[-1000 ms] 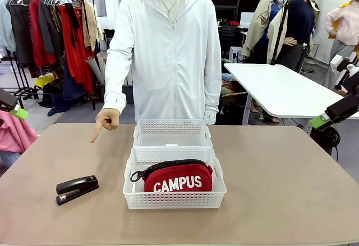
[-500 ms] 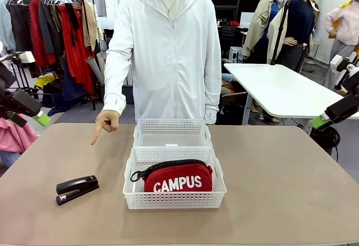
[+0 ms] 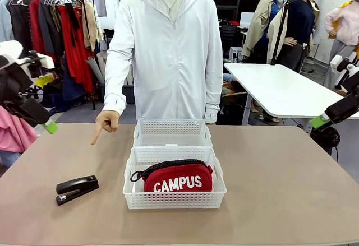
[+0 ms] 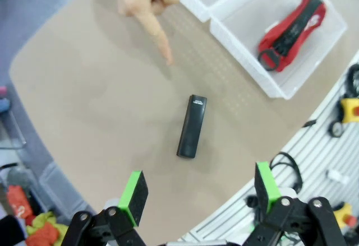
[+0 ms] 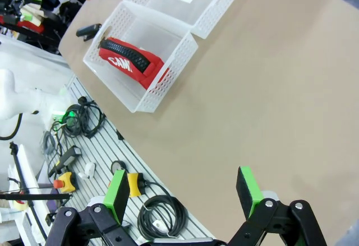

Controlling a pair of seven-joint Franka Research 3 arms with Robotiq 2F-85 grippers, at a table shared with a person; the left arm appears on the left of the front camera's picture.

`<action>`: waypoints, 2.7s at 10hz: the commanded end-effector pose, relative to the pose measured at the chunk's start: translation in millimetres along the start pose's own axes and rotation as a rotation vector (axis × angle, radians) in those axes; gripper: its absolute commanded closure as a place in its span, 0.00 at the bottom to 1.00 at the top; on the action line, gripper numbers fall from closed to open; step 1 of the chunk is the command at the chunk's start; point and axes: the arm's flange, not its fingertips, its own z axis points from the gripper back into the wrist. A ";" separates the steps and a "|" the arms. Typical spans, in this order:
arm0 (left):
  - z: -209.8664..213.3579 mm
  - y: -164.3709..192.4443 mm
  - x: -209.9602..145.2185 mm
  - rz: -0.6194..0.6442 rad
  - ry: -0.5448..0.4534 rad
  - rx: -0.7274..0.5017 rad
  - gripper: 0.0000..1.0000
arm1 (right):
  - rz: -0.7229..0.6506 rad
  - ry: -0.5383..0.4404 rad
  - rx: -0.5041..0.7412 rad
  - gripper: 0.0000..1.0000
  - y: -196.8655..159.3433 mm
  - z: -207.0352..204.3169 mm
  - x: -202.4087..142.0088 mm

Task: Distribute items into two baskets.
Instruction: Pick up the Stapler that the person points to.

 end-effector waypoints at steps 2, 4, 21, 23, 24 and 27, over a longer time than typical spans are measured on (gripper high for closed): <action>-22.7 -9.4 7.4 -0.105 0.085 0.041 0.02 | -0.006 -0.009 0.007 0.00 1.6 -0.7 0.4; -42.3 -12.1 19.9 -0.136 0.165 0.080 0.02 | -0.006 -0.009 0.007 0.00 1.6 -0.7 0.4; -196.6 -26.1 -1.1 -0.318 0.367 0.097 0.02 | -0.006 -0.009 0.007 0.00 1.6 -0.7 0.4; -211.1 -22.6 -6.0 -0.325 0.383 0.093 0.02 | -0.006 -0.009 0.007 0.00 1.6 -0.7 0.4; -216.7 -22.0 -7.4 -0.329 0.382 0.093 0.02 | -0.006 -0.009 0.007 0.00 1.6 -0.7 0.4; -229.7 -18.9 -13.0 -0.333 0.409 0.107 0.02 | -0.006 -0.009 0.007 0.00 1.6 -0.7 0.4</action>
